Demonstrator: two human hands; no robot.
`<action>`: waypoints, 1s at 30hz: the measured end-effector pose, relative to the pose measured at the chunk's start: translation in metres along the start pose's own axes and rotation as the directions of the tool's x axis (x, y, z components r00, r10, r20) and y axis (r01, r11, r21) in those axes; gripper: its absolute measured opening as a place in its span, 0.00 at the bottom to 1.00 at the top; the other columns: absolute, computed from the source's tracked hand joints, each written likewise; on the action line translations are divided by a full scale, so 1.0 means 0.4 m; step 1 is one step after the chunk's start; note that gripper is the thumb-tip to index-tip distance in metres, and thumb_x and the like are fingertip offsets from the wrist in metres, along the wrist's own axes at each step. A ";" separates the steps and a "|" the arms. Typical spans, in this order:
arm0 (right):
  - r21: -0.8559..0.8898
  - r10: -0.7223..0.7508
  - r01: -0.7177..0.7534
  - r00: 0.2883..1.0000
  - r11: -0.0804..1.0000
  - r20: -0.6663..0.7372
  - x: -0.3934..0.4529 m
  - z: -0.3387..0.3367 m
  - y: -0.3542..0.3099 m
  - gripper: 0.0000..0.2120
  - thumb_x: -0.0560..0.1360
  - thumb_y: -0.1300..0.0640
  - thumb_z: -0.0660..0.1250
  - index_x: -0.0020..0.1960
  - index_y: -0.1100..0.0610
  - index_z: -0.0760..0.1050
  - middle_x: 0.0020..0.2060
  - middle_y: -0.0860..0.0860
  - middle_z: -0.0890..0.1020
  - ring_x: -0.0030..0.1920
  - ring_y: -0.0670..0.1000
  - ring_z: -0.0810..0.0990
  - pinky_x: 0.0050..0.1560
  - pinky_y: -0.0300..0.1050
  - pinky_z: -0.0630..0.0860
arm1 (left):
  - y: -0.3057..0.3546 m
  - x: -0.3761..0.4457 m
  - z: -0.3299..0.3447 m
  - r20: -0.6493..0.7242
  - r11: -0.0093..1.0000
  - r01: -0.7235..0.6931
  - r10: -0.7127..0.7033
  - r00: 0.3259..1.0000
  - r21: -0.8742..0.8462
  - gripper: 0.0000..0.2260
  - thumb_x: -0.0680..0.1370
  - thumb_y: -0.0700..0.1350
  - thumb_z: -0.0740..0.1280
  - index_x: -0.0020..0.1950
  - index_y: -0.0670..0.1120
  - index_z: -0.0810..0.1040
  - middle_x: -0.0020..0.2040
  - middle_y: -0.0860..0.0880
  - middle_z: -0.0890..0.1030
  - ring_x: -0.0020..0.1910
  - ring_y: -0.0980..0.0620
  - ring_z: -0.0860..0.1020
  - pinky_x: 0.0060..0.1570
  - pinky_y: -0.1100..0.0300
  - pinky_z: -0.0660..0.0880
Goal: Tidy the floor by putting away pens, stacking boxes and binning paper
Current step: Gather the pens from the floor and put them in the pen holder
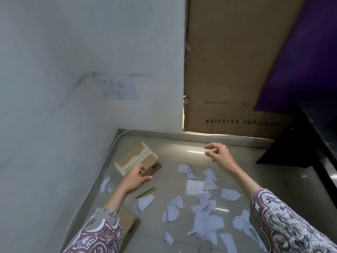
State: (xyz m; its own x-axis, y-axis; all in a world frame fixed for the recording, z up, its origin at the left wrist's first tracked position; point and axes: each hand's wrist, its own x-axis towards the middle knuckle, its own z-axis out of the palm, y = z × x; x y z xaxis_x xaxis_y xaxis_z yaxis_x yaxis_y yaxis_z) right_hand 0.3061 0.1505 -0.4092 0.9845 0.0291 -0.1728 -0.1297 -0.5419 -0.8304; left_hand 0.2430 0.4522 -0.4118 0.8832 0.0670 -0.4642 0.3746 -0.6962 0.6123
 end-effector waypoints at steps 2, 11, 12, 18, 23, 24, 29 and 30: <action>-0.024 0.004 -0.002 0.998 1.000 0.069 0.020 0.083 0.003 0.10 0.75 0.63 0.66 0.55 0.62 0.78 0.54 0.58 0.78 0.46 0.53 0.77 0.48 0.47 0.75 | -0.097 -0.010 -0.004 -0.038 0.995 0.082 -0.085 0.996 -0.061 0.20 0.74 0.46 0.70 0.62 0.40 0.70 0.56 0.45 0.73 0.57 0.48 0.73 0.52 0.60 0.68; -0.203 -0.024 0.106 0.928 0.973 0.371 0.128 0.429 0.078 0.09 0.76 0.63 0.65 0.55 0.62 0.78 0.52 0.56 0.76 0.43 0.50 0.75 0.44 0.42 0.71 | -0.437 -0.031 0.149 -0.122 0.902 0.339 -0.380 0.917 -0.267 0.13 0.75 0.43 0.67 0.58 0.40 0.72 0.55 0.44 0.73 0.56 0.45 0.74 0.49 0.59 0.67; -0.220 -0.019 0.117 0.914 0.969 0.405 0.140 0.467 0.090 0.09 0.76 0.62 0.65 0.55 0.62 0.78 0.52 0.56 0.76 0.43 0.50 0.75 0.44 0.42 0.71 | -0.463 -0.024 0.172 -0.121 0.890 0.352 -0.399 0.909 -0.290 0.12 0.76 0.43 0.67 0.57 0.41 0.72 0.54 0.44 0.73 0.55 0.46 0.74 0.50 0.59 0.67; -0.280 -0.016 0.207 0.829 0.937 0.559 0.194 0.694 0.212 0.10 0.76 0.61 0.64 0.57 0.61 0.77 0.51 0.53 0.74 0.44 0.49 0.75 0.39 0.34 0.69 | -0.594 0.089 0.328 -0.123 0.841 0.373 -0.449 0.885 -0.392 0.08 0.76 0.43 0.66 0.53 0.43 0.72 0.55 0.42 0.75 0.54 0.45 0.75 0.53 0.56 0.70; -0.323 0.006 0.260 0.769 0.910 0.639 0.222 0.891 0.394 0.10 0.76 0.60 0.65 0.57 0.60 0.76 0.54 0.57 0.75 0.47 0.51 0.75 0.48 0.41 0.70 | -0.703 0.231 0.514 -0.070 0.844 0.362 -0.421 0.904 -0.396 0.13 0.77 0.47 0.64 0.60 0.43 0.70 0.60 0.45 0.72 0.55 0.49 0.73 0.54 0.58 0.70; -0.337 0.010 0.279 0.757 0.899 0.654 0.230 0.934 0.438 0.11 0.76 0.60 0.65 0.57 0.60 0.76 0.54 0.57 0.75 0.48 0.52 0.75 0.49 0.41 0.70 | -0.733 0.264 0.550 -0.059 0.853 0.353 -0.404 0.913 -0.383 0.14 0.77 0.48 0.64 0.61 0.44 0.70 0.61 0.45 0.72 0.56 0.49 0.72 0.55 0.58 0.70; -0.390 0.012 0.370 0.712 0.843 0.702 0.287 1.133 0.644 0.13 0.76 0.59 0.65 0.59 0.60 0.75 0.56 0.58 0.75 0.49 0.54 0.78 0.53 0.44 0.73 | -0.895 0.438 0.689 -0.059 0.916 0.307 -0.332 0.941 -0.259 0.15 0.78 0.48 0.63 0.62 0.44 0.69 0.63 0.45 0.71 0.62 0.47 0.71 0.57 0.55 0.70; -0.393 0.005 0.387 0.708 0.834 0.706 0.300 1.168 0.685 0.13 0.76 0.59 0.65 0.60 0.60 0.75 0.57 0.58 0.75 0.50 0.55 0.78 0.53 0.45 0.73 | -0.928 0.470 0.711 -0.063 0.925 0.296 -0.319 0.946 -0.240 0.15 0.78 0.48 0.63 0.62 0.43 0.68 0.63 0.44 0.71 0.62 0.47 0.71 0.57 0.54 0.70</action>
State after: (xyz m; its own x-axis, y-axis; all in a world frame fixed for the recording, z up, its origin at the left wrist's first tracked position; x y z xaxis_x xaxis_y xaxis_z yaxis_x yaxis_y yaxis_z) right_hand 0.3338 0.3979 -0.9049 0.6131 0.6114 -0.5004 0.3186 -0.7709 -0.5515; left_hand 0.1899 0.5200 -0.9085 0.7334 0.3302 -0.5943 0.6755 -0.4522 0.5824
